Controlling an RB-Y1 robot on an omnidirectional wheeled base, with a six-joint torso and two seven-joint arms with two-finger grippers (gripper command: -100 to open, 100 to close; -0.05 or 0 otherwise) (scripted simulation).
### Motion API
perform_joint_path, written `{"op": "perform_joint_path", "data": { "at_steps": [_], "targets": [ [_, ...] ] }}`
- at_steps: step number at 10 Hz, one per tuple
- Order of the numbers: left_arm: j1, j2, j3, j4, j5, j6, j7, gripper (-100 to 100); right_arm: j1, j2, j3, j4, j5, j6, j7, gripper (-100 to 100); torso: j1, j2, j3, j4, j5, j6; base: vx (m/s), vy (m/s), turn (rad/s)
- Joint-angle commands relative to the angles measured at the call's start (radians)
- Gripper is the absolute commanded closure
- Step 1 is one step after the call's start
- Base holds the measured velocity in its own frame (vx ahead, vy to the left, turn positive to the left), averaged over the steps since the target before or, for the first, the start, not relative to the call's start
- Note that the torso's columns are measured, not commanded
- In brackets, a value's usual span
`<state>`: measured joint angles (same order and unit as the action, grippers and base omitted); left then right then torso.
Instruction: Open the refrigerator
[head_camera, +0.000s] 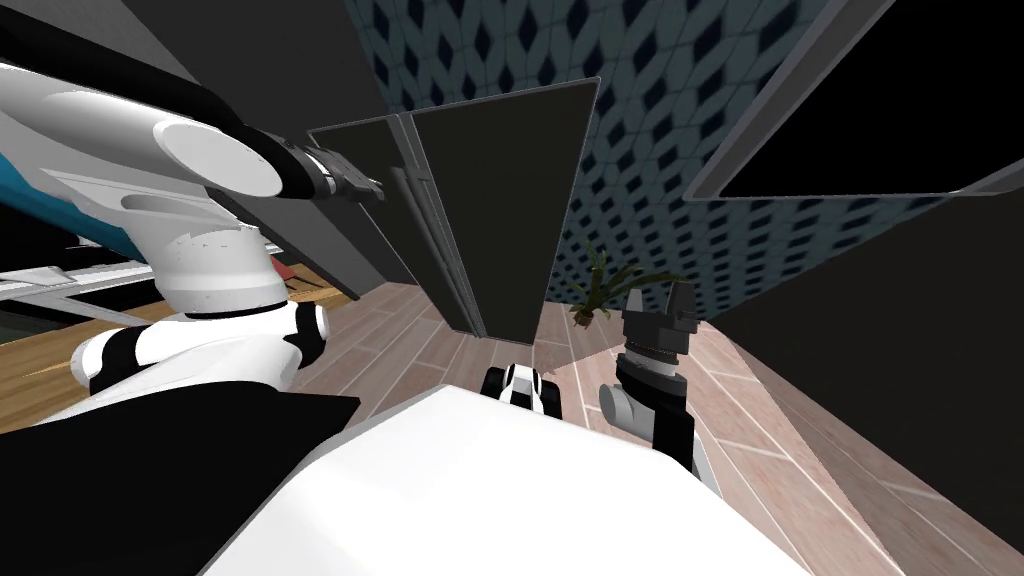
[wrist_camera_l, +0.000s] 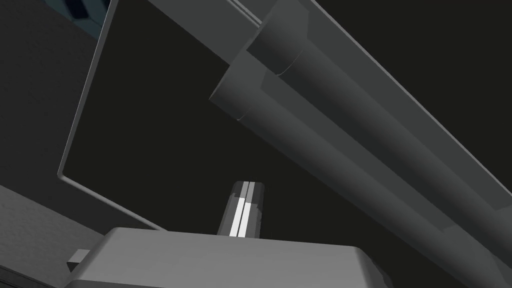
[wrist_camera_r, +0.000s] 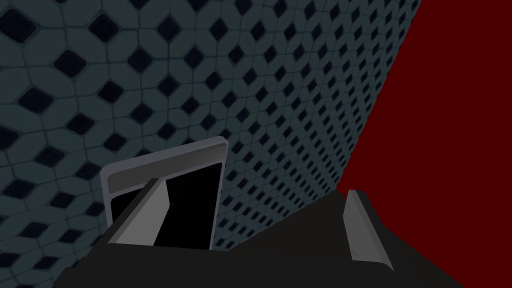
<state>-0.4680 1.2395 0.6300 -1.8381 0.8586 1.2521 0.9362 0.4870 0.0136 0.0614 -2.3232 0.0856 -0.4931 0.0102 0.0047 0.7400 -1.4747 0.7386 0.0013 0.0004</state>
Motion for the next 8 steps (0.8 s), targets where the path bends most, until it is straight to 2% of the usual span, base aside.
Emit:
{"op": "perform_joint_path", "data": {
  "at_steps": [1, 2, 4, 5, 6, 7, 8],
  "targets": [
    [0.066, 0.061, 0.012, 0.048, 0.066, -0.074, 0.038, 100, 0.0, 0.0, 0.0, 0.0, 0.0, 0.0, 0.0, 0, 0.002, -0.001, -0.001, 0.0, 0.001, -0.001, 0.001, -0.105, 0.339],
    [0.099, 0.086, 0.012, 0.048, 0.094, -0.1, 0.038, 100, 0.0, 0.0, 0.0, 0.0, 0.0, 0.0, 0.0, 0, -0.006, -0.002, -0.001, 0.0, -0.001, -0.002, 0.017, -0.186, 0.318],
    [0.163, 0.138, 0.012, 0.048, 0.155, -0.156, 0.038, 100, 0.0, 0.0, 0.0, 0.0, 0.0, 0.0, 0.0, 0, -0.008, -0.003, -0.002, -0.001, -0.003, 0.001, -0.003, -0.089, -0.004],
    [0.163, 0.138, 0.012, 0.048, 0.159, -0.178, 0.038, 100, 0.0, 0.0, 0.0, 0.0, 0.0, 0.0, 0.0, 0, -0.002, -0.003, -0.002, -0.001, -0.001, 0.0, -0.008, -0.002, -0.017],
    [0.209, 0.182, 0.023, 0.096, 0.201, -0.21, 0.076, 100, 0.0, 0.0, 0.0, 0.0, 0.0, 0.0, 0.0, 0, 0.002, -0.002, -0.001, -0.001, 0.001, -0.001, -0.03, -0.132, 0.399],
    [0.235, 0.211, 0.023, 0.097, 0.229, -0.241, 0.076, 100, 0.0, 0.0, 0.0, 0.0, 0.0, 0.0, 0.0, 0, -0.006, 0.0, 0.0, 0.0, -0.001, -0.003, -0.015, -0.19, 0.275],
    [0.265, 0.242, 0.023, 0.097, 0.259, -0.271, 0.076, 100, 0.0, 0.0, 0.0, 0.0, 0.0, 0.0, 0.0, 0, -0.011, -0.001, 0.0, 0.0, -0.004, 0.0, -0.004, -0.11, 0.016]
  ]
}}
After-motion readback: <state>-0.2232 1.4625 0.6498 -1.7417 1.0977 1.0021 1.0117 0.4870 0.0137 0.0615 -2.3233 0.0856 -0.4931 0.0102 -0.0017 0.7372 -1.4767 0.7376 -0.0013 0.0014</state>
